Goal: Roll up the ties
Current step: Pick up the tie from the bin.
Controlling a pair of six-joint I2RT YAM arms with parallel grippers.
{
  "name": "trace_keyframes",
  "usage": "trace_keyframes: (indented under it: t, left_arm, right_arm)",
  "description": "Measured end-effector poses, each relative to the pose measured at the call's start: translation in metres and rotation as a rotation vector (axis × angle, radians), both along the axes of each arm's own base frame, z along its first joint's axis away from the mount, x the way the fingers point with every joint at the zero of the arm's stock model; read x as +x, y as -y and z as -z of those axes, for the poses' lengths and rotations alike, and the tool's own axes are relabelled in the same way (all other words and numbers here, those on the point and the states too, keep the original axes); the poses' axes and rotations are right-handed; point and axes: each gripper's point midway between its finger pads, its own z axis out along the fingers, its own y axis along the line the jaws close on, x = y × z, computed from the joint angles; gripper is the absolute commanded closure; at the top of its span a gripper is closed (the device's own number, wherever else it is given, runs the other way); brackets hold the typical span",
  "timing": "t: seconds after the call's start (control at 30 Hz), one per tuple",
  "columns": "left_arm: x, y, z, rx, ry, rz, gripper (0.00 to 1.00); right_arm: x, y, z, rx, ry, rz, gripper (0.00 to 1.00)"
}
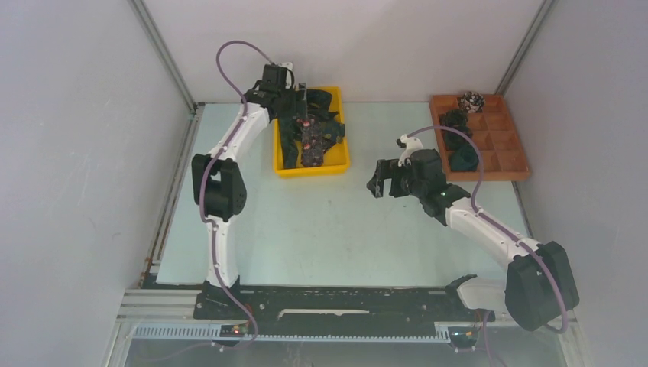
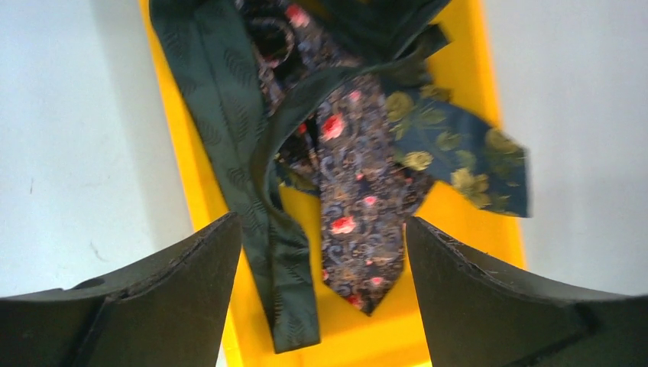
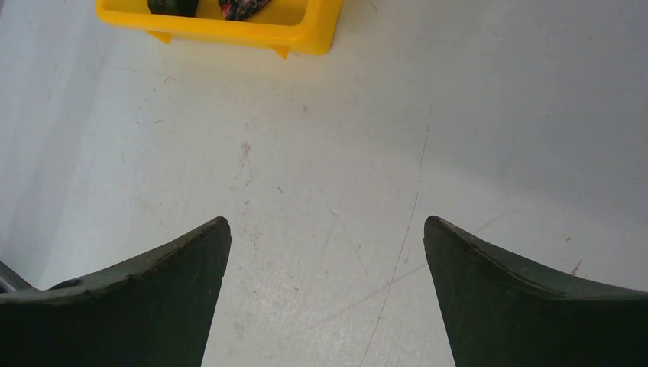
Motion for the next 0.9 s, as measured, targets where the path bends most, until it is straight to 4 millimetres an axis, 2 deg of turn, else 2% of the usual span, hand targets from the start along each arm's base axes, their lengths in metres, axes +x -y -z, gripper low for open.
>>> trace_keyframes:
  t: [0.27, 0.37, 0.5, 0.77, 0.9]
  left_arm:
    - [-0.002, -0.013, 0.085, 0.105, -0.167, -0.037, 0.2]
    - [-0.003, -0.014, 0.105, 0.12, -0.205, -0.04, 0.2]
    - [-0.004, -0.017, 0.119, 0.137, -0.228, -0.049, 0.22]
    - [-0.003, -0.021, 0.136, 0.156, -0.25, -0.062, 0.25]
    - [-0.002, -0.022, 0.147, 0.16, -0.263, -0.064, 0.3]
  right_arm:
    - [0.002, 0.004, 0.0, 0.021, -0.011, 0.003, 0.0]
    - [0.003, 0.004, 0.0, 0.03, -0.016, 0.0, 0.0]
    - [0.004, 0.004, 0.002, 0.038, -0.027, -0.002, 0.0]
    - [0.005, 0.005, 0.01, 0.056, -0.062, -0.007, 0.0]
    - [0.005, 0.005, 0.013, 0.061, -0.074, -0.009, 0.0]
